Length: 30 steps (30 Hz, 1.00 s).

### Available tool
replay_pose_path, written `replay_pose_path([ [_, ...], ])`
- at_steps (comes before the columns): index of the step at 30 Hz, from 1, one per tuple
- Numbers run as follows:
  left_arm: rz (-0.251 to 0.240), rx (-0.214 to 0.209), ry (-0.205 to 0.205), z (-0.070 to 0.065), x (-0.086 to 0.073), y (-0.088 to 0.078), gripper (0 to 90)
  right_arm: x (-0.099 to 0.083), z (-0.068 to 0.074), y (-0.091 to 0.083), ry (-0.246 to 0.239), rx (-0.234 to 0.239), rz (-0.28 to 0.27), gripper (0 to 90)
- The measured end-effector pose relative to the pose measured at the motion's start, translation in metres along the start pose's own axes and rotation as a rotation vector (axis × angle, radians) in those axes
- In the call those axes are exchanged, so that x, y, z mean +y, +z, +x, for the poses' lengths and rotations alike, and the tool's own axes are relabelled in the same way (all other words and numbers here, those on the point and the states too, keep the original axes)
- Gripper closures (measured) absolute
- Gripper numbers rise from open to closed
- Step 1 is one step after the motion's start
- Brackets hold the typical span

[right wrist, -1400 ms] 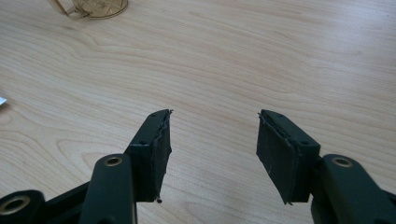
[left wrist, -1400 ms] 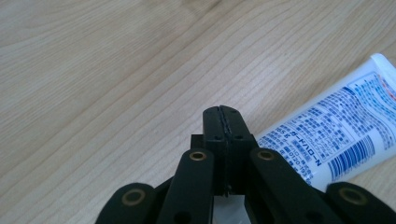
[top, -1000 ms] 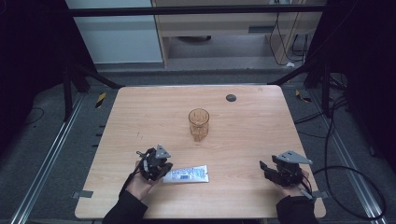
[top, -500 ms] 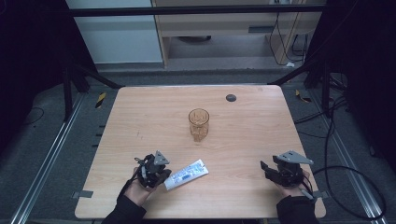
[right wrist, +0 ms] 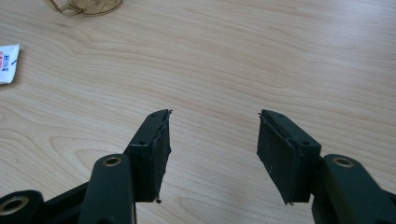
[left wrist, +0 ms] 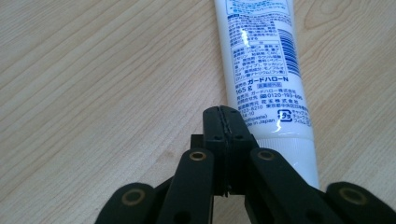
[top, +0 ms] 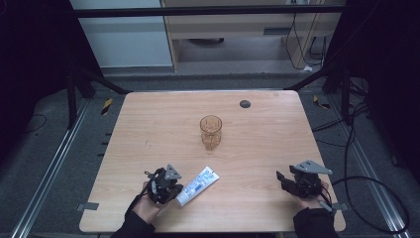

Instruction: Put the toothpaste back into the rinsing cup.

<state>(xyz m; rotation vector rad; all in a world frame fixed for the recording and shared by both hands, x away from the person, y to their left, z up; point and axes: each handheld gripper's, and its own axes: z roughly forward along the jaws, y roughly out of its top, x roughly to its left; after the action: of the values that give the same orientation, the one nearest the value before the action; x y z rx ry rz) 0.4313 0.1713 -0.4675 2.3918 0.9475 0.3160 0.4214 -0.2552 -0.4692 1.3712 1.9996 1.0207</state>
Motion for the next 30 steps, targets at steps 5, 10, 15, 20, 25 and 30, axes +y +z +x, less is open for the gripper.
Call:
replay_pose_path([
  [5,-0.034,0.017,-0.025,0.007,0.003,-0.010,84.4,0.000,-0.001,-0.001,0.005,-0.001,0.000,43.9],
  [10,-0.068,0.038,-0.039,0.013,0.010,-0.023,74.6,0.000,-0.003,-0.001,0.012,-0.006,-0.002,43.7],
  [15,-0.079,0.062,-0.034,0.018,0.019,-0.032,60.0,0.000,-0.005,-0.002,0.021,-0.009,-0.003,43.4],
  [20,-0.101,0.068,-0.036,0.020,0.030,-0.039,46.9,0.000,-0.007,-0.001,0.022,-0.017,-0.009,42.4],
  [25,-0.098,0.061,-0.015,0.017,0.043,-0.042,38.6,0.000,-0.009,-0.001,0.028,-0.018,-0.008,41.7],
  [30,-0.078,0.041,0.010,0.011,0.058,-0.040,32.1,-0.001,-0.012,-0.002,0.036,-0.023,-0.009,41.1],
])
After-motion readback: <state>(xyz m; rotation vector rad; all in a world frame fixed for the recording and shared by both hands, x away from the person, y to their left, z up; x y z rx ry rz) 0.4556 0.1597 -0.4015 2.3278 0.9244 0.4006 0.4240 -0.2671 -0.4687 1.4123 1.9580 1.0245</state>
